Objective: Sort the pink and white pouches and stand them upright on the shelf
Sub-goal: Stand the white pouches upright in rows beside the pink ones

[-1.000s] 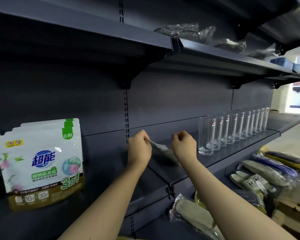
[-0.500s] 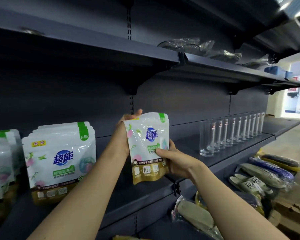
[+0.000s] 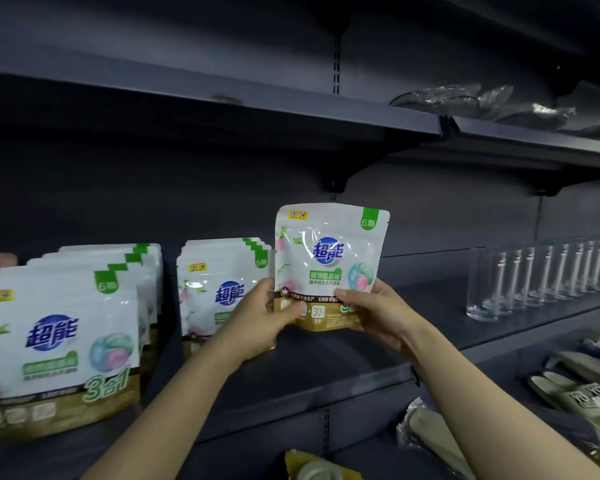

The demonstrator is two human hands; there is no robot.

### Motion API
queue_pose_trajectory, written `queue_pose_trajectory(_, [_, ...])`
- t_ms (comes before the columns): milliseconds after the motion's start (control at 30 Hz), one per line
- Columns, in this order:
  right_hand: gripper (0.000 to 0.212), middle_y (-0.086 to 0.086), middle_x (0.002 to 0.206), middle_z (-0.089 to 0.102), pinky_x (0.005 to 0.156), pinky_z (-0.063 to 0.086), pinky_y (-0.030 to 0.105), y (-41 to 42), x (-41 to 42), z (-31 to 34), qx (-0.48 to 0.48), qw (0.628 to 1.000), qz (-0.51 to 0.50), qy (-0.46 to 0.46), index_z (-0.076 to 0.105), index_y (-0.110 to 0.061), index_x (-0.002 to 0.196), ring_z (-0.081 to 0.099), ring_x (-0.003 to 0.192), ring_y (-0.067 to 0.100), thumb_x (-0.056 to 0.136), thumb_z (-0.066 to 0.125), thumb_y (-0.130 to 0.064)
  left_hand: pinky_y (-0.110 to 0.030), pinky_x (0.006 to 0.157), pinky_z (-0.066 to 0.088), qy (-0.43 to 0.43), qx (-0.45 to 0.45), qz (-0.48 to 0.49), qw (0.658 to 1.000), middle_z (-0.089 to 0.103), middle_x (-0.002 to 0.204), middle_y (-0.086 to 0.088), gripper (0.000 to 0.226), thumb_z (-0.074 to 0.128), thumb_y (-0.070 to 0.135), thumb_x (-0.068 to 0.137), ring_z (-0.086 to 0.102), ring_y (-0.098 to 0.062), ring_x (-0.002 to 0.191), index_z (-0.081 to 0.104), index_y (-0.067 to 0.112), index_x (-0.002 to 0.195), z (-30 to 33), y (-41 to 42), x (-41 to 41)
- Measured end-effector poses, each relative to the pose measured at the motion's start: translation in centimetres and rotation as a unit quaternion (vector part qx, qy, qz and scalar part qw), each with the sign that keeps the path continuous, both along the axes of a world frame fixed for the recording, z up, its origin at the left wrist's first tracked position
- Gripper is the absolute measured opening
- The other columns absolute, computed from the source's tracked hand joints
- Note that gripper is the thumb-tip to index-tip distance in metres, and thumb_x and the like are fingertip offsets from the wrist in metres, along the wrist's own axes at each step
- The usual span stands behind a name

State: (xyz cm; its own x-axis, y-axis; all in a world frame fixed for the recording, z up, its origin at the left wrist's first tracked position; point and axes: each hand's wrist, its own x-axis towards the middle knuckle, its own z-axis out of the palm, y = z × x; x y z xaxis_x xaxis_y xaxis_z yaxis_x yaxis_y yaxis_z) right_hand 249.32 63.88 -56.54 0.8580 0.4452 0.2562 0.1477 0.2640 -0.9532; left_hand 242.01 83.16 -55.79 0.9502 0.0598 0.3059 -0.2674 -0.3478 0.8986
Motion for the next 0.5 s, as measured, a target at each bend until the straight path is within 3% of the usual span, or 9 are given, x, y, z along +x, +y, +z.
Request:
queue_pose_trajectory(100, [0.042, 0.016, 0.114, 0.069, 0.081, 0.058, 0.041, 2.5, -0.8, -0.6, -0.004, 1.000, 0.017, -0.004, 0.059, -0.002, 0.120, 0.069, 0.096, 0.027, 0.079, 0.066, 0.000, -0.042, 0.095, 0.051, -0.009, -0.016, 0.037, 0.999, 0.062, 0.117, 0.007, 0.041, 0.068, 0.027, 0.080, 0.060, -0.015, 0.110, 0.045, 0.039, 0.112, -2.2, 1.1, -0.8])
queue_pose_trajectory(133, [0.041, 0.016, 0.114, 0.069, 0.080, 0.058, 0.040, 3.3, -1.0, -0.8, -0.006, 1.000, 0.019, -0.005, 0.058, -0.001, 0.120, 0.069, 0.095, 0.027, 0.080, 0.065, 0.000, -0.043, 0.095, 0.051, -0.012, -0.025, 0.045, 0.999, 0.061, 0.118, 0.006, 0.042, 0.068, 0.026, 0.080, 0.059, -0.017, 0.112, 0.044, 0.039, 0.113, -2.5, 1.6, -1.0])
queue_pose_trajectory(233, [0.039, 0.016, 0.113, 0.069, 0.080, 0.059, 0.036, 5.3, -1.7, -1.3, -0.006, 1.000, 0.024, -0.017, 0.058, 0.001, 0.120, 0.070, 0.093, 0.024, 0.081, 0.063, 0.003, -0.015, 0.077, 0.054, -0.034, 0.005, 0.080, 0.996, 0.055, 0.122, 0.005, 0.044, 0.060, 0.013, 0.088, 0.054, -0.011, 0.109, 0.039, 0.022, 0.126, -2.5, 2.7, -2.2])
queue_pose_trajectory(267, [0.040, 0.016, 0.114, 0.069, 0.081, 0.059, 0.035, 5.9, -1.9, -1.4, -0.010, 0.999, 0.025, -0.022, 0.058, 0.001, 0.121, 0.070, 0.094, 0.024, 0.081, 0.063, 0.003, -0.013, 0.074, 0.052, -0.038, 0.015, 0.094, 0.995, 0.054, 0.123, 0.004, 0.043, 0.058, 0.012, 0.090, 0.053, -0.011, 0.108, 0.039, 0.018, 0.127, -2.5, 3.0, -2.6])
queue_pose_trajectory(367, [0.041, 0.009, 0.114, 0.070, 0.090, 0.055, 0.039, 7.4, -2.0, -1.9, -0.063, 0.996, 0.024, -0.057, 0.060, -0.006, 0.120, 0.069, 0.102, 0.023, 0.081, 0.069, -0.005, -0.033, 0.099, 0.046, -0.023, 0.060, 0.132, 0.989, 0.054, 0.127, 0.004, 0.044, 0.061, 0.019, 0.088, 0.051, -0.014, 0.116, 0.039, 0.021, 0.126, -3.0, 4.8, -3.4])
queue_pose_trajectory(500, [0.041, -0.002, 0.109, 0.073, 0.092, 0.054, 0.039, 9.2, -1.9, -3.0, -0.156, 0.982, -0.022, -0.101, 0.063, -0.018, 0.114, 0.070, 0.099, 0.015, 0.075, 0.076, -0.018, -0.028, 0.095, 0.043, -0.005, 0.084, 0.164, 0.983, 0.054, 0.130, 0.001, 0.053, 0.065, 0.015, 0.084, 0.051, -0.015, 0.117, 0.041, 0.018, 0.131, -4.5, 6.4, -4.5])
